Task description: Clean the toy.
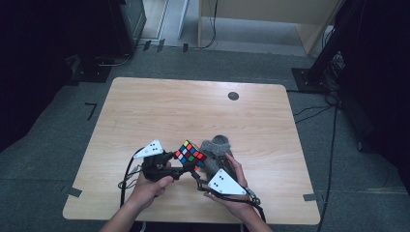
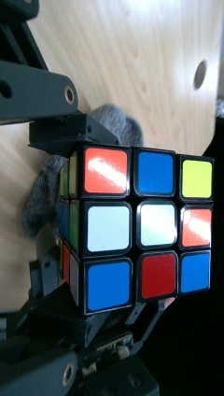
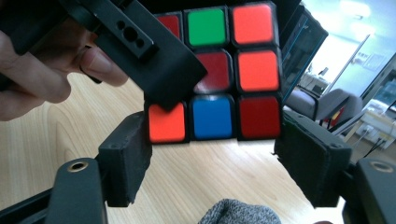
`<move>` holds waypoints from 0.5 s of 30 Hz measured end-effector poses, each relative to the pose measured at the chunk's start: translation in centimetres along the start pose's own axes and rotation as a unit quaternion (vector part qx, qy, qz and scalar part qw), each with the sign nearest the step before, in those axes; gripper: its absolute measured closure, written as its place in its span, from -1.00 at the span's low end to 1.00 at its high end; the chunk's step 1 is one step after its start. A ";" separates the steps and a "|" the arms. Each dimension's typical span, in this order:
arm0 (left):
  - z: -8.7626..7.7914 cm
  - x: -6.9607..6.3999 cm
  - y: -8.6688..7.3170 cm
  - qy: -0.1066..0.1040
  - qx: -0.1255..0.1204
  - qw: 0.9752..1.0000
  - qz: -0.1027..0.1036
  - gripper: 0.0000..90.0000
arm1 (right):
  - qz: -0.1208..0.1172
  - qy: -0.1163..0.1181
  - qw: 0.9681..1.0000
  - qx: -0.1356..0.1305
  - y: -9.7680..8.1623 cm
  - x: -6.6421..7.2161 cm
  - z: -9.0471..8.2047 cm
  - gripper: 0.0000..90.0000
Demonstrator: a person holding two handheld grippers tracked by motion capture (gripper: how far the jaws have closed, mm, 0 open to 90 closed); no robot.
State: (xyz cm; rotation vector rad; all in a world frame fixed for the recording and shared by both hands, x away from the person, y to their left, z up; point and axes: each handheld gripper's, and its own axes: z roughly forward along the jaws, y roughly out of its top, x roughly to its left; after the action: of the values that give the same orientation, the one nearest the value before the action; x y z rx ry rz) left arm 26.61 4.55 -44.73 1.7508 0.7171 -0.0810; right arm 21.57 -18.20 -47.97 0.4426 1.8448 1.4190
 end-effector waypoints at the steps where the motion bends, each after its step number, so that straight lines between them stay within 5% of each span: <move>1: 0.1 -0.1 0.0 -0.002 0.004 1.000 0.000 -0.25 | -0.002 0.000 1.000 -0.001 0.0 0.1 0.0 -0.35; 7: -0.1 0.5 0.1 -0.026 0.006 1.000 -0.015 -0.32 | -0.014 0.008 1.000 0.004 0.0 0.0 -0.1 -0.25; 12: -1.1 0.8 0.4 -0.013 -0.017 1.000 0.012 -0.59 | 0.004 0.014 1.000 0.025 -0.4 -0.8 -0.3 -0.24; 15: -1.7 1.3 0.3 0.000 -0.027 0.999 0.029 -0.64 | 0.038 0.014 0.999 0.030 -0.6 -1.9 -0.7 -0.24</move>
State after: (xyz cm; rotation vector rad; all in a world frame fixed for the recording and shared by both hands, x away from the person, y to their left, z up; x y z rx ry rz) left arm 27.32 6.61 -44.48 1.7185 0.6624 -0.0219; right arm 22.43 -20.16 -47.75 0.5302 1.9163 1.4290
